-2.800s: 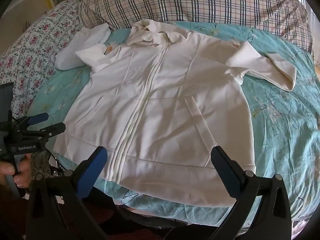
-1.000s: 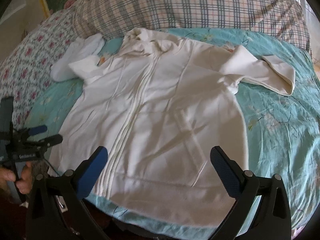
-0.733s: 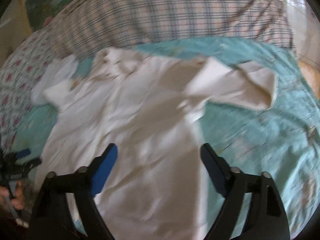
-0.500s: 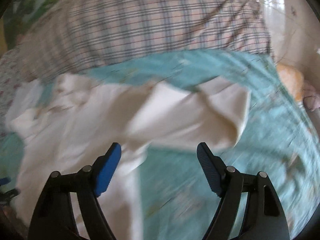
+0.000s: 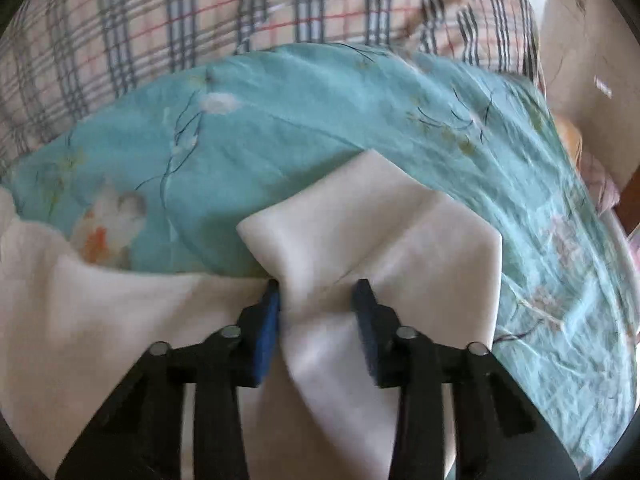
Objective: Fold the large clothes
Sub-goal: 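Grasp the hoodie sleeve cuff with the right gripper and lift it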
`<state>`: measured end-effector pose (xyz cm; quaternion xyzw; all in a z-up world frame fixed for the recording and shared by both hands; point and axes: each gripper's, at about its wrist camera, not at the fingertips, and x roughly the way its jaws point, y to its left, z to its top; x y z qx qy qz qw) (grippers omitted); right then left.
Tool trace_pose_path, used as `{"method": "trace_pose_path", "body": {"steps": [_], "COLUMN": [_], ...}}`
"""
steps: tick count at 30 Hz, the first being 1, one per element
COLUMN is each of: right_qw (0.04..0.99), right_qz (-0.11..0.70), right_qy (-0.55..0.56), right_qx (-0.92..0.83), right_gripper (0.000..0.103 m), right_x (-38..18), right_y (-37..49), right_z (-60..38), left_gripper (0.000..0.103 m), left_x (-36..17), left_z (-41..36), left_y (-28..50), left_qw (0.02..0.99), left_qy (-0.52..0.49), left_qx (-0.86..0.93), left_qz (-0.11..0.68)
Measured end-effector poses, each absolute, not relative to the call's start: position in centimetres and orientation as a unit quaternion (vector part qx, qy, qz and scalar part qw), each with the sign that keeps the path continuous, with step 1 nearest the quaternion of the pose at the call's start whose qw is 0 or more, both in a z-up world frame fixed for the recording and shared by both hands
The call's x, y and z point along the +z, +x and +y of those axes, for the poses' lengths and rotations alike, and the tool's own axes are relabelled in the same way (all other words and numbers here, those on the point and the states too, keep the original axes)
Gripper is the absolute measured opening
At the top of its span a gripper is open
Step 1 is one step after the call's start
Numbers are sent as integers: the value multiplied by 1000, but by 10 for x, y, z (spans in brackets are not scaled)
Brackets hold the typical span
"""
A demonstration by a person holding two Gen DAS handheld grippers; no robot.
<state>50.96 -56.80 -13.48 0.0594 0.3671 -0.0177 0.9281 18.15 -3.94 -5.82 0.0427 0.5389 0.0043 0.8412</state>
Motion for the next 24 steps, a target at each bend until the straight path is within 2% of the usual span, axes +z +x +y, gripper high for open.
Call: {"method": "trace_pose_path", "body": {"steps": [6, 12, 17, 24], "right_qw": [937, 902, 852, 774], "right_qz": [314, 287, 311, 387], "right_qy": [134, 201, 206, 208], "right_qx": [72, 254, 367, 456], "right_gripper": [9, 9, 9, 9], "right_x": [-101, -79, -92, -141], "right_y": [459, 413, 405, 406], "right_z": [-543, -432, -307, -178], "left_gripper": [100, 100, 100, 100], "left_x": [-63, -59, -54, -58], "left_z": [-38, -13, 19, 57], "left_y": [181, 176, 168, 168], "left_qw": [846, 853, 858, 854], "left_qy": [40, 3, -47, -108], "left_qx": [-3, -8, -24, -47], "left_qz": [532, 522, 510, 507]}}
